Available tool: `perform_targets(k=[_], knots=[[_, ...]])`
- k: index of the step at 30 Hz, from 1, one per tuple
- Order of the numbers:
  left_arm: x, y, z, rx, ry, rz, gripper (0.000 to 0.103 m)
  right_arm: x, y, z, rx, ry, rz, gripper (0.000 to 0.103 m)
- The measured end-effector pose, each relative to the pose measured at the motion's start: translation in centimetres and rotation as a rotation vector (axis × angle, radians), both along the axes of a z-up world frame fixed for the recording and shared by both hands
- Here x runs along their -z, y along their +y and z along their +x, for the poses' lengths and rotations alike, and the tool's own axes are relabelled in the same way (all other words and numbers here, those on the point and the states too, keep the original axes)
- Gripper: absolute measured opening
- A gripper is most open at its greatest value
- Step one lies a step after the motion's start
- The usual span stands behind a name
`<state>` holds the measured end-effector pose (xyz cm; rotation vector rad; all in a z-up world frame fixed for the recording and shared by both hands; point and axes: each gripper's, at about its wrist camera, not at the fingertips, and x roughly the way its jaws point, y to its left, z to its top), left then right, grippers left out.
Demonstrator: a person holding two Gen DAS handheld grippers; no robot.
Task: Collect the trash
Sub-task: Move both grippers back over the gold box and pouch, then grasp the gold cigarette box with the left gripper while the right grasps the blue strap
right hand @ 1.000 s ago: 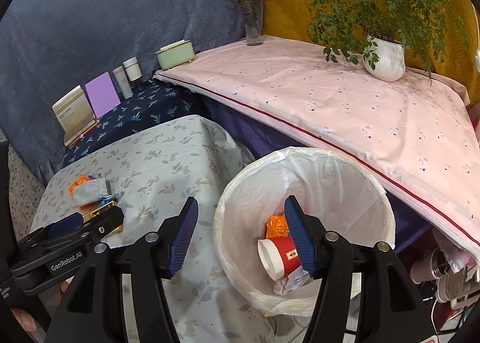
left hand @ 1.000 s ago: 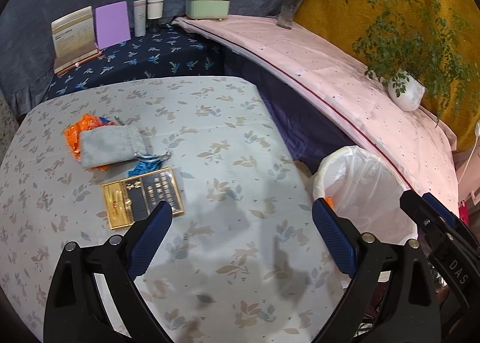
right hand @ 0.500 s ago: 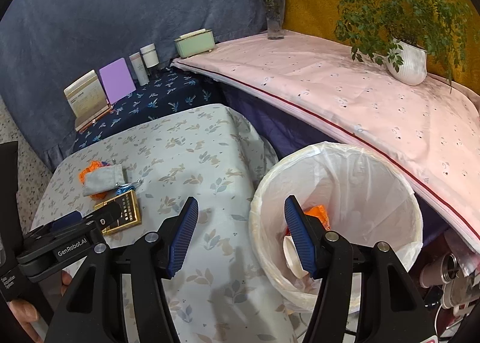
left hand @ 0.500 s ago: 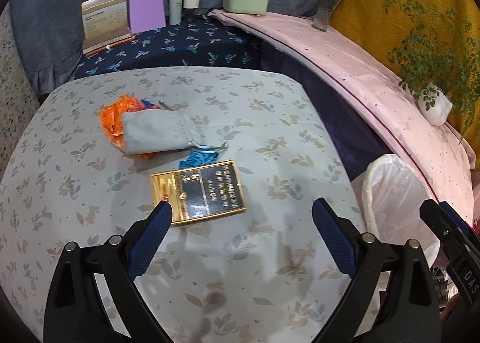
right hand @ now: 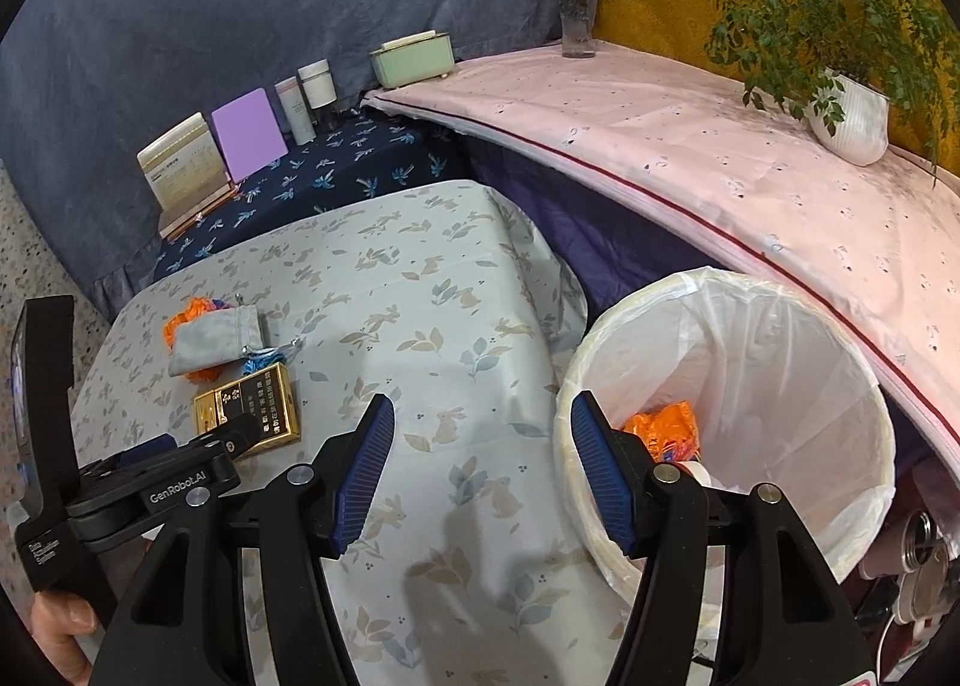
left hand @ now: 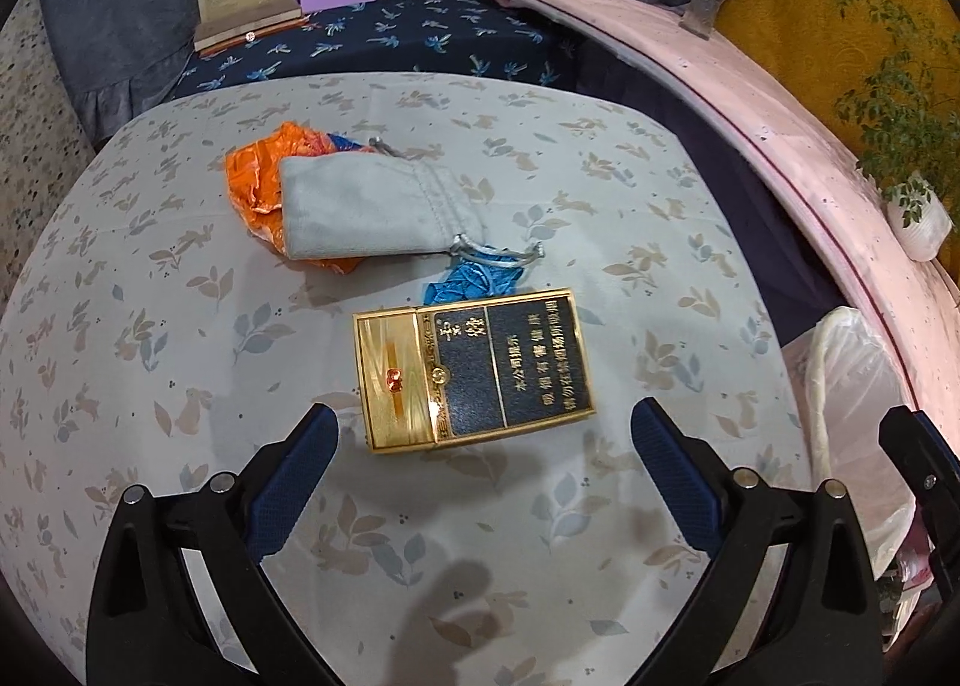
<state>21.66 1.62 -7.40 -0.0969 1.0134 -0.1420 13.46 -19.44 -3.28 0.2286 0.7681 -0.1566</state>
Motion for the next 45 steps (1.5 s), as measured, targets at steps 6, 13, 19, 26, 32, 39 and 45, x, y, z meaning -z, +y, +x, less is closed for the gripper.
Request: perform_targets(k=[6, 13, 19, 26, 32, 39, 45], knots=[[1.2, -0.5, 1.4, -0.002, 0.026, 0.023, 0.094, 1.1, 0.6, 1.6, -0.017, 0.022, 0.01, 0.06], [2.9, -1.2, 2.9, -0.004, 0.06, 0.062, 0.094, 2.2, 0.9, 3.4, -0.023, 0.04, 0.025, 0.06], [2.9, -1.2, 2.8, 0.03, 0.039, 0.084, 0.093, 2.9, 1.4, 4.5, -0.033, 0.055, 0.03, 0.06], [2.1, 1.0, 1.7, 0.015, 0.022, 0.066, 0.093, 3.1, 2.8, 5.3, -0.061, 0.058, 0.033, 0.06], [0.8, 4.4, 0.9, -0.039, 0.004, 0.051, 0.093, 3.0, 5.2, 6.1, -0.105, 0.058, 0.037, 0.06], [-0.1, 9.0, 0.7, -0.123, -0.01, 0.05, 0.093, 3.4, 9.5, 7.8, -0.186, 0.067, 0.053, 0.06], [0.0, 11.8, 1.0, -0.172, -0.007, 0.046, 0.093, 4.6, 12.5, 9.8, -0.234, 0.099, 0.102, 0.056]])
